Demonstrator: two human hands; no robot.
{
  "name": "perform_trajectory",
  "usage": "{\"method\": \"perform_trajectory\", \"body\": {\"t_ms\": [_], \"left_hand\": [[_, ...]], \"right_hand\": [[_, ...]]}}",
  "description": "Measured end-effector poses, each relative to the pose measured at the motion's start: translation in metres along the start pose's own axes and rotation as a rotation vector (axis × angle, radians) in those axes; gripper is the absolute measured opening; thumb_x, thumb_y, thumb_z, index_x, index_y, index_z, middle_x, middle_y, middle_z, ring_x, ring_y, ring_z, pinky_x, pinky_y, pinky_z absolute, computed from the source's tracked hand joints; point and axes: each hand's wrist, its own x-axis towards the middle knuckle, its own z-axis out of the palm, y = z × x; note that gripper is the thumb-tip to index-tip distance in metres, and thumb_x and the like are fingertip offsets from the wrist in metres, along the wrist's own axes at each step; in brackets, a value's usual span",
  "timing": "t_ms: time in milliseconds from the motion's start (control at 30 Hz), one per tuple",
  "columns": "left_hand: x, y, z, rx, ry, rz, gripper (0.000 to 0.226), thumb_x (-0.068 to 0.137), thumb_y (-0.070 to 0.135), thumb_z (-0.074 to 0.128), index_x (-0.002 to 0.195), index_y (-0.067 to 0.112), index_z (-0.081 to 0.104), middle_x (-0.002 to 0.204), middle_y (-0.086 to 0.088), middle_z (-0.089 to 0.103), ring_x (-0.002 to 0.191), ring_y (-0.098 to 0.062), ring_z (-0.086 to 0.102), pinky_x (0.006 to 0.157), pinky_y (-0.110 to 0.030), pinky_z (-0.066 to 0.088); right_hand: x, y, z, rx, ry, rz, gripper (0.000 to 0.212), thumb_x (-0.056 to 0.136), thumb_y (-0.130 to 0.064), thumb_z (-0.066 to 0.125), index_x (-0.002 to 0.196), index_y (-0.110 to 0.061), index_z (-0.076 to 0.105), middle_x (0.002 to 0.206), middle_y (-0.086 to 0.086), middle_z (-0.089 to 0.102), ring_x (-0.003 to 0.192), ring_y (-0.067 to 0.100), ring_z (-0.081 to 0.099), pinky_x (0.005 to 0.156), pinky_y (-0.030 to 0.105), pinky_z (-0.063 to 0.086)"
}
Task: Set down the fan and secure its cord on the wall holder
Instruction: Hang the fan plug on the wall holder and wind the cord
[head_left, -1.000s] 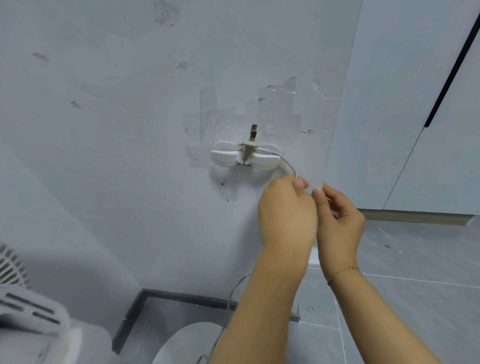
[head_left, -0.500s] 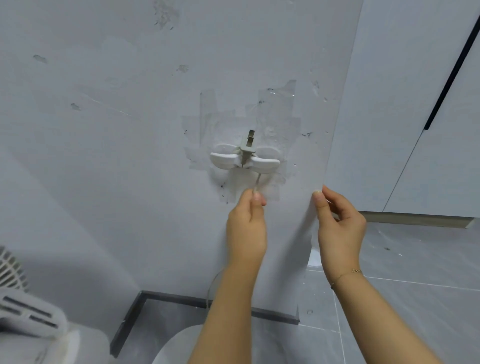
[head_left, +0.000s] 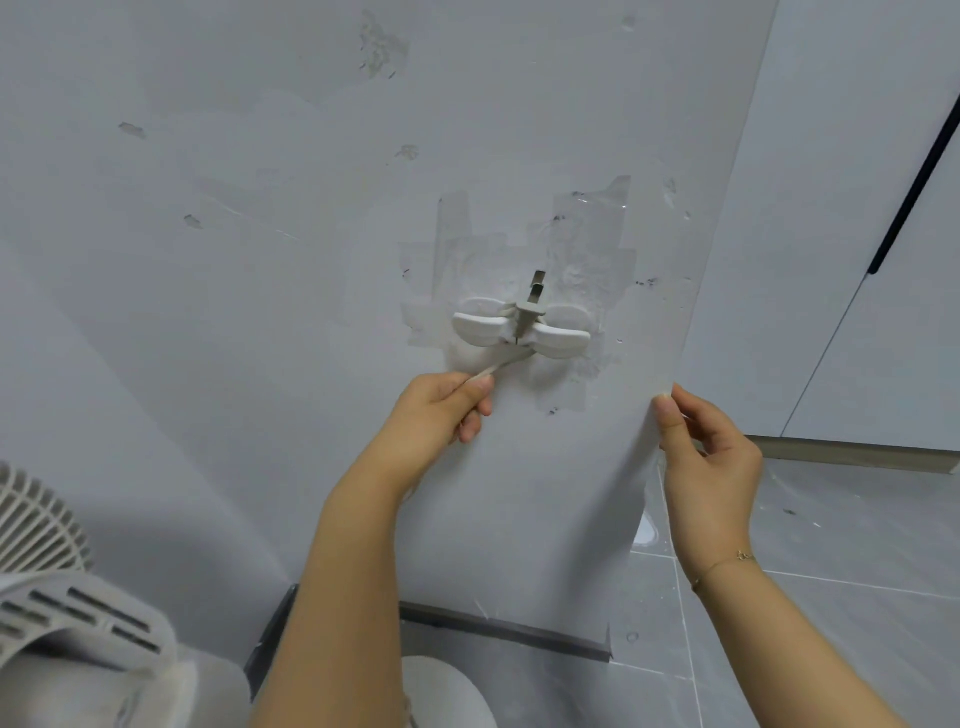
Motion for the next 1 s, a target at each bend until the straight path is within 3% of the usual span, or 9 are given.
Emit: {"method": "perform_trajectory", "body": {"t_ms": [100, 367, 500, 600, 733, 900, 1000], "left_hand": [[-0.004, 0.009, -0.017, -0.157, -0.091, -0.084, 0.031, 0.096, 0.027, 0.050, 0.070, 0.012, 0.058, 0.044, 0.007, 0.045, 0.034, -0.004, 0.022, 0.037, -0.014, 0.015], [0.011, 0.021, -0.017, -0.593, 0.042, -0.164, 0.027, 0.096, 0.024, 0.050, 0.071, 0.015, 0.055, 0.044, 0.011, 0.043, 0.029, 0.000, 0.023, 0.033, -0.014, 0.010], [0.010, 0.031, -0.022, -0.655, 0.045, -0.173, 0.029, 0.095, 0.031, 0.050, 0.071, 0.016, 0.055, 0.047, 0.011, 0.044, 0.029, -0.002, 0.024, 0.034, -0.015, 0.010], [0.007, 0.038, -0.028, -0.579, 0.026, -0.148, 0.024, 0.091, 0.037, 0.057, 0.076, 0.019, 0.056, 0.058, 0.009, 0.048, 0.033, -0.002, 0.024, 0.036, -0.015, 0.012], [0.008, 0.045, -0.025, -0.390, 0.186, -0.176, 0.020, 0.082, 0.035, 0.070, 0.083, 0.018, 0.061, 0.058, 0.009, 0.047, 0.039, -0.004, 0.024, 0.035, -0.015, 0.019], [0.003, 0.059, -0.014, -0.314, 0.403, 0.023, 0.006, 0.081, 0.008, 0.067, 0.080, 0.014, 0.068, 0.050, 0.012, 0.050, 0.035, 0.001, 0.036, 0.037, -0.009, 0.026], [0.003, 0.065, -0.013, -0.110, 0.473, 0.108, 0.008, 0.080, 0.009, 0.067, 0.081, 0.016, 0.071, 0.048, 0.013, 0.053, 0.045, 0.002, 0.046, 0.045, -0.006, 0.033]], "right_hand": [[0.000, 0.000, 0.001, 0.020, 0.009, 0.002, 0.022, 0.090, -0.022, 0.063, 0.112, -0.027, 0.064, 0.108, -0.011, 0.068, 0.106, 0.008, 0.064, 0.093, 0.022, 0.049], [-0.003, 0.004, 0.007, 0.044, 0.049, -0.028, 0.024, 0.090, -0.023, 0.063, 0.113, -0.029, 0.060, 0.106, -0.016, 0.065, 0.110, 0.007, 0.062, 0.091, 0.012, 0.049], [-0.003, 0.005, 0.008, 0.050, 0.054, -0.030, 0.023, 0.091, -0.023, 0.063, 0.112, -0.030, 0.060, 0.107, -0.014, 0.065, 0.110, 0.010, 0.063, 0.091, 0.011, 0.049], [-0.003, 0.006, 0.008, 0.043, 0.056, -0.036, 0.024, 0.090, -0.023, 0.062, 0.114, -0.029, 0.060, 0.113, -0.008, 0.066, 0.111, 0.007, 0.062, 0.093, 0.017, 0.049], [-0.002, 0.007, 0.008, 0.053, 0.056, -0.029, 0.022, 0.090, -0.023, 0.063, 0.111, -0.029, 0.061, 0.110, -0.009, 0.067, 0.109, 0.005, 0.062, 0.095, 0.022, 0.049], [-0.002, 0.009, 0.010, 0.077, 0.078, -0.027, 0.022, 0.090, -0.023, 0.064, 0.111, -0.029, 0.061, 0.112, -0.008, 0.067, 0.103, -0.001, 0.062, 0.082, 0.007, 0.048], [-0.003, 0.010, 0.011, 0.094, 0.091, -0.027, 0.022, 0.090, -0.022, 0.064, 0.111, -0.029, 0.061, 0.111, -0.009, 0.066, 0.102, -0.004, 0.061, 0.077, 0.002, 0.045]]}}
